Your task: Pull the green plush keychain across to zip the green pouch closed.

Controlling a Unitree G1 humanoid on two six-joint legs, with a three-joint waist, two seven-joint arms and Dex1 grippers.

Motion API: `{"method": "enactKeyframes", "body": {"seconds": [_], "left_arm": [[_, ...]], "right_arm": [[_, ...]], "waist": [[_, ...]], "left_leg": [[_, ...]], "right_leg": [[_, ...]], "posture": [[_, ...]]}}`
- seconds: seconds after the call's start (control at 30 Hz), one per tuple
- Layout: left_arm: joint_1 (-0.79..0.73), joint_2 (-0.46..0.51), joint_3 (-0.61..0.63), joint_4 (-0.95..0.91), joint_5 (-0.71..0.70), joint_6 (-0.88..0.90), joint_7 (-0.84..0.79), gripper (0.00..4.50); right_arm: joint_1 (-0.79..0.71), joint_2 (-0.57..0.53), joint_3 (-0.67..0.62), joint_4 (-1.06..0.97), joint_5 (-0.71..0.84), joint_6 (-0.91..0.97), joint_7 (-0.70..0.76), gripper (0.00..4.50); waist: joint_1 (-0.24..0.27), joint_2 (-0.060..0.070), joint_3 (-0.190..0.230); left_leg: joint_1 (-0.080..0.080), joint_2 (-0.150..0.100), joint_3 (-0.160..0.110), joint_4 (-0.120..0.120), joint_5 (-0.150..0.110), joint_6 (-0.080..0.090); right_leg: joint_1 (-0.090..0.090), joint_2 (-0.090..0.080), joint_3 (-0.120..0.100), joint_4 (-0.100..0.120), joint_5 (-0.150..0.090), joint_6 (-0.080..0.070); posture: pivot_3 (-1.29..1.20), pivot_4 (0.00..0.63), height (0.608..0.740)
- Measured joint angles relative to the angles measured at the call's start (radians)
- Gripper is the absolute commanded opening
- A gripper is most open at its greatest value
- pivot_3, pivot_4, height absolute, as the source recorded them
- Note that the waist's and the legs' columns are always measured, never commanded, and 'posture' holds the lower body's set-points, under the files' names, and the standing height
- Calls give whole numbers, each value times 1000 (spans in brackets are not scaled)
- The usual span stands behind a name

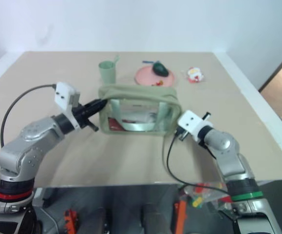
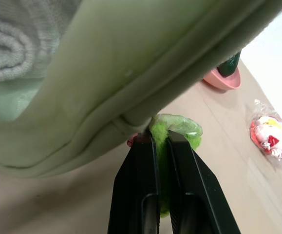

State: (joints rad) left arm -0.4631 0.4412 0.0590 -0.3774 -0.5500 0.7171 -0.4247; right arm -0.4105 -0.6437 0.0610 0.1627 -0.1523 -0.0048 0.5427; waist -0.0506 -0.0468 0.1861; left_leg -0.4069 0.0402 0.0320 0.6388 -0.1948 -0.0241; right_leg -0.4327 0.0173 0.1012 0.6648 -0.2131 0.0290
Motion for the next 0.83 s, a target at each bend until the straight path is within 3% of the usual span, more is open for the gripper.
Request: {"method": "enactKeyframes", "body": {"seconds": [0.03,0.07,0.23,0.43,0.5,0.67,0.83], "left_arm": [[0,0,1,1,-1,0,-2,0],[0,1,6,5,-8,0,-12,747],[-1,70,36,22,-47,13,-92,2359],[-22,208,153,10,-177,100,-181,4373],[-22,245,206,-1,-226,133,-192,4500],[80,280,313,-40,-282,172,-170,4500],[266,236,286,-101,-154,94,-81,4500]], "right_arm": [[-2,3,-3,5,5,0,-1,115],[-7,14,-20,10,35,11,3,360],[-38,22,-167,-36,254,147,73,2051],[-31,-29,-323,-248,521,381,150,4068],[-17,-53,-365,-340,604,461,160,4430],[147,-75,-454,-541,798,667,155,4430],[376,-7,-451,-685,814,684,103,4430]], "waist": [[0,0,0],[0,0,0],[0,0,0],[0,1,1],[0,1,1],[2,0,0],[2,0,0]], "left_leg": [[0,0,0,0,0,0],[0,0,0,0,0,0],[-1,0,-1,-1,0,0],[-4,2,-3,-3,0,0],[-4,3,-4,-3,-1,1],[-4,4,-4,-4,-3,1],[-3,3,-3,-2,-3,0]], "right_leg": [[0,0,0,0,0,0],[0,0,0,0,0,0],[-1,0,-1,0,0,1],[-4,1,-3,0,0,2],[-4,2,-5,0,0,2],[-4,2,-7,0,-3,1],[-3,1,-5,0,-6,-3]], "posture": [[0,150,740],[0,150,740],[0,150,740],[0,150,740],[0,150,740],[0,150,740],[0,150,740]]}}
